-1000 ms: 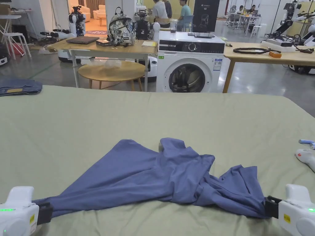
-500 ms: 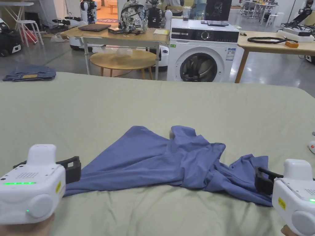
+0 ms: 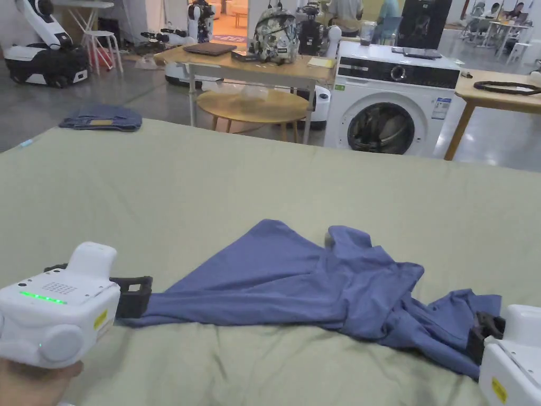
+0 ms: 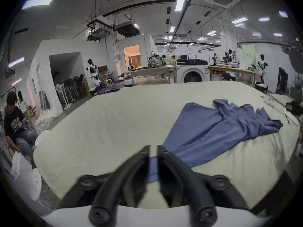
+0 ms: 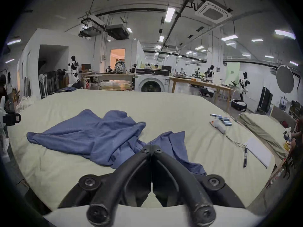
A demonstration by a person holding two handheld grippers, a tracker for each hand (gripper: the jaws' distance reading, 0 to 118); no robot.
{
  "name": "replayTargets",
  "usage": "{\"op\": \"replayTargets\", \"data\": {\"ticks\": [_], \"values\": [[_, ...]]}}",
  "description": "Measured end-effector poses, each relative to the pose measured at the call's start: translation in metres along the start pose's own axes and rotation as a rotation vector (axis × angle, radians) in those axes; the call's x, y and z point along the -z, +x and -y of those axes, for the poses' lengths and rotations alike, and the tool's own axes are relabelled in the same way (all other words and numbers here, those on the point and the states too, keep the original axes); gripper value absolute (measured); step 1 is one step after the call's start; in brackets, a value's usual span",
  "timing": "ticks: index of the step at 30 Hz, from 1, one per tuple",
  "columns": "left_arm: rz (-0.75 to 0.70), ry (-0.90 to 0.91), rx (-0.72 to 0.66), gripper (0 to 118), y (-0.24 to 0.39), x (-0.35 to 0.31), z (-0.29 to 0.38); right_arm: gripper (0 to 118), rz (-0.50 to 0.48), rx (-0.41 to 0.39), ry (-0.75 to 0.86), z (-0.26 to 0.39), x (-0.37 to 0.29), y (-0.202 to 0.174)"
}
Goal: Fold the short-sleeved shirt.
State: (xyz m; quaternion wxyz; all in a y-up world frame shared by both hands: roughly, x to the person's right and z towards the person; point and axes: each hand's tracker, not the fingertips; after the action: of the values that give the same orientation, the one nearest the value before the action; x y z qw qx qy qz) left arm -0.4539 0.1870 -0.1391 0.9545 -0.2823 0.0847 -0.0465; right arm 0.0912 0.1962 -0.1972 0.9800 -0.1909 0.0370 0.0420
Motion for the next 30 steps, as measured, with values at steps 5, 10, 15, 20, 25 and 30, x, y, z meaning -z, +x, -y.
{"op": "replayTargets", "data": {"ticks": [5, 10, 15, 20, 25, 30], "values": [[0.007, -0.023, -0.061, 118, -0.046, 0.01, 0.018, 0, -0.04, -0.016, -0.024, 0.002, 0.013, -0.018], [0.055, -0.093, -0.164, 118, -0.045, 0.032, 0.035, 0, -0.082, -0.033, -0.056, 0.007, 0.024, -0.04], [0.114, -0.104, -0.199, 97, -0.03, 0.064, 0.038, 0, -0.107, -0.047, -0.089, 0.011, 0.033, -0.052], [0.124, -0.087, -0.164, 80, -0.014, 0.074, 0.041, 0, -0.111, -0.056, -0.109, 0.016, 0.042, -0.049], [0.112, -0.154, -0.23, 43, -0.023, 0.087, 0.046, 0, -0.117, -0.051, -0.118, 0.015, 0.045, -0.048], [0.113, -0.217, -0.206, 2, -0.009, 0.089, 0.036, 0, -0.136, -0.057, -0.13, 0.012, 0.05, -0.055]]}}
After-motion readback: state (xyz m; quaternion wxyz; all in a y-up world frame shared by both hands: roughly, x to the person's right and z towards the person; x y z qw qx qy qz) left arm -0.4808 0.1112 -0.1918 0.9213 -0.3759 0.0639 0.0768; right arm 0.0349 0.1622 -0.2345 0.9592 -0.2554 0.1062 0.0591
